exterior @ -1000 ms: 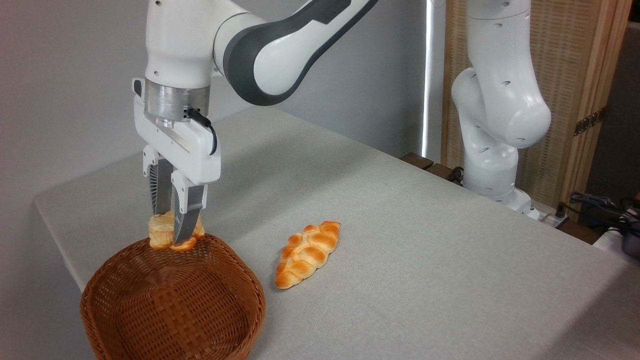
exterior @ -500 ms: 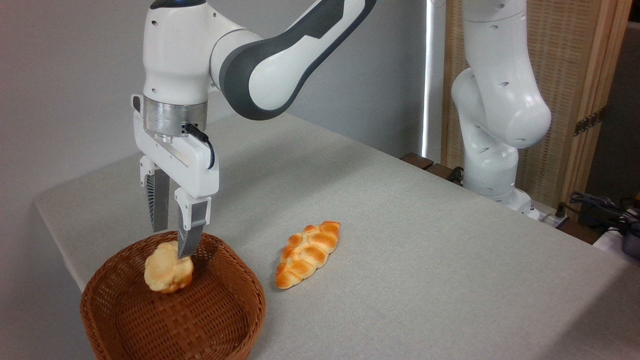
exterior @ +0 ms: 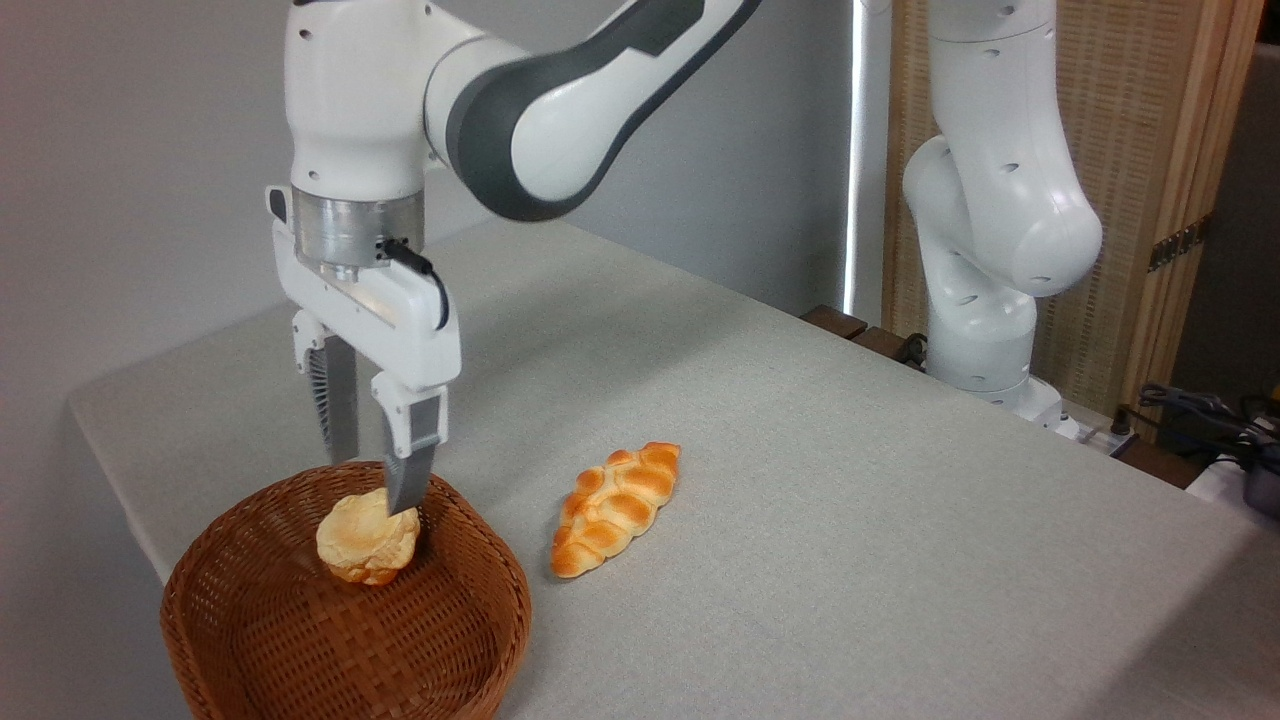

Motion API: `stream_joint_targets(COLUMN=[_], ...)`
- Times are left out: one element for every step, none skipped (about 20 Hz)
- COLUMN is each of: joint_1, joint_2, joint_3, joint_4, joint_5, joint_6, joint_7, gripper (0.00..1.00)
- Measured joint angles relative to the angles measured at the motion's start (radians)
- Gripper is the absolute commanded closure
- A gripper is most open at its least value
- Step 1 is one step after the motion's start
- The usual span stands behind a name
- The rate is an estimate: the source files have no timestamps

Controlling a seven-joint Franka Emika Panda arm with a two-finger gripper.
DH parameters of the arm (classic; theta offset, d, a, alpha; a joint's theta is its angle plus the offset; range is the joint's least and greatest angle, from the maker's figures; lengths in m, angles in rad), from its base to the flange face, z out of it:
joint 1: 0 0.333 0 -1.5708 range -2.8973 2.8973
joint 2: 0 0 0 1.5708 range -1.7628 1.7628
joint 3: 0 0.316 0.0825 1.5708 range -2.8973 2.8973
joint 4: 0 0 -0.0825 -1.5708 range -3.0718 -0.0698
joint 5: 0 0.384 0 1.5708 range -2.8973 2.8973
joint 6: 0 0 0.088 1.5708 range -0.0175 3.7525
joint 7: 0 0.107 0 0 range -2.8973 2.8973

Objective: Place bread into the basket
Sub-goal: 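Lower the roll into the basket and open the gripper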

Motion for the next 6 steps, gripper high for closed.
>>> stream_joint_targets(joint_1=[0.000,0.000,-0.001,-0.002,-0.003,-0.004], joint_2=[-0.007,-0.012,-0.015,-0.016,-0.016,-0.016], joint_3=[0.003,0.004,0.003,0.002,0.000,-0.001], joint_4=[0.017,0.029,0.036,0.040,0.041,0.041], joint_5=[0.004,0.022,0.052,0.075,0.086,0.089], joint_6=[-0.063,-0.108,-0.131,-0.140,-0.142,-0.143], joint_7=[0.000,0.001,0.001,0.001,0.001,0.001], gripper=[0.00,0.00,0.00,0.00,0.00,0.00])
